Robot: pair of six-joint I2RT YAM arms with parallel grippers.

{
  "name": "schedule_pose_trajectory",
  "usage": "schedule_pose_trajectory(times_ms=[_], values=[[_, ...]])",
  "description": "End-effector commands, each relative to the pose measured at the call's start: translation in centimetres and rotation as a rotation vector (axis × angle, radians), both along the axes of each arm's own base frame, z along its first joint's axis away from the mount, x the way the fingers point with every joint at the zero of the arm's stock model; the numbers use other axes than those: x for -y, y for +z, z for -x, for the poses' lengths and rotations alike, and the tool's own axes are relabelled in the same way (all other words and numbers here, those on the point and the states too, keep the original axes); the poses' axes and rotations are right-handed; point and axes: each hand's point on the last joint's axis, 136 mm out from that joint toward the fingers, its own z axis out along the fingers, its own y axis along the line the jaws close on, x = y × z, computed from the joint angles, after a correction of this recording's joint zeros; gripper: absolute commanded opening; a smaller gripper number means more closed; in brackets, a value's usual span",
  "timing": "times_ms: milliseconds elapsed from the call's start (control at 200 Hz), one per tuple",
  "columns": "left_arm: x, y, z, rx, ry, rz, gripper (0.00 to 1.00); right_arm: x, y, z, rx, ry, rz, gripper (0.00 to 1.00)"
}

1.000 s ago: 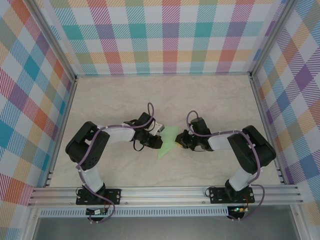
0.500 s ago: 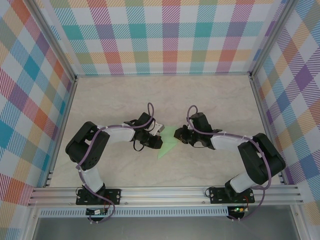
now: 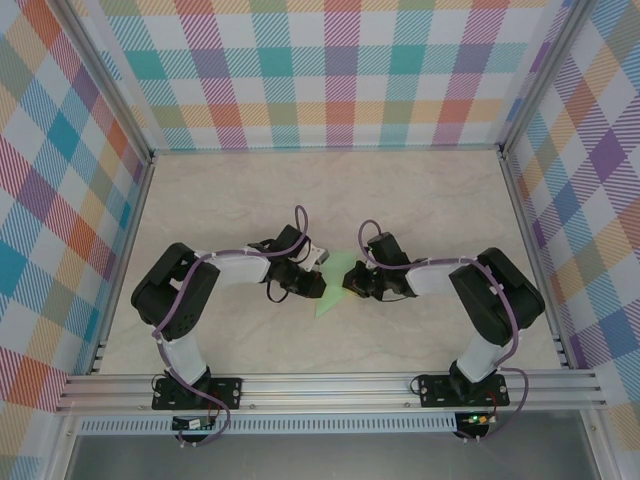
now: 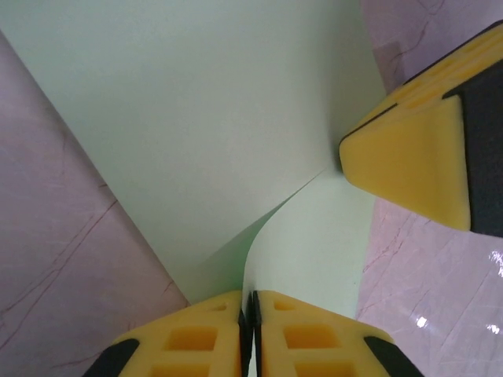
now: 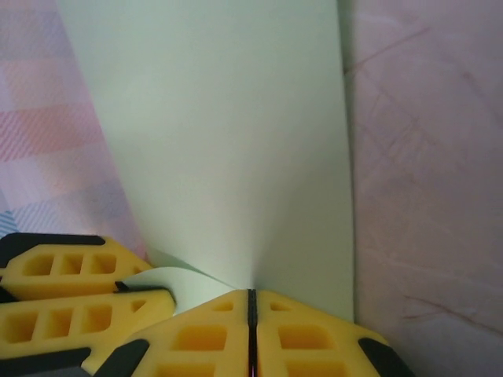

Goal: Fold a paper plane with a square sheet of paper (pick it up from the middle)
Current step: Third fold the triangle at the center of the table.

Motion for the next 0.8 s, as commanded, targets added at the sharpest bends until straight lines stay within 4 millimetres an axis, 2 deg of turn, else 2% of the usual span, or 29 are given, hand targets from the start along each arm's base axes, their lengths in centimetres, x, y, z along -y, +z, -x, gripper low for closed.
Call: schedule_pose_trajectory(times_ms=[0,110,220,285,370,415,565,655,795], values=[[-2.3,-1.5,1.8,-0.078,0.055,-0.104,0.19,1.3,-1.6,0.5,-0.016,-0.009,0.087,0.09],[-3.4,0.9,1.3,-0.033,0.132,-0.128,0.29,1.4,-1.7,0.7,-0.016,0.001,0.096,0.09],[-5.3,2.8,0.4,0.03,0.243,-0.179,0.34,1.3,-1.5,0.6,-0.015,0.005,0.095,0.09],[-5.6,3.9,0.3,0.047,0.308,-0.147,0.34,1.2,-1.3,0.5,-0.012,0.007,0.093,0.09],[-4.3,6.0,1.1,0.022,0.343,-0.01,0.27,1.2,-1.3,0.4,-0.015,0.005,0.098,0.09],[-3.1,7.4,1.4,0.018,0.335,0.091,0.23,1.2,-1.3,0.4,-0.018,0.003,0.101,0.09],[-0.5,8.9,2.9,-0.071,0.292,0.234,0.14,1.3,-1.4,0.5,-0.025,-0.001,0.104,0.09],[1.2,8.6,3.6,-0.117,0.255,0.27,0.13,1.3,-1.4,0.4,-0.026,0.001,0.106,0.09],[3.2,6.7,4.0,-0.154,0.226,0.24,0.13,1.5,-1.6,0.6,-0.036,-0.007,0.119,0.09]])
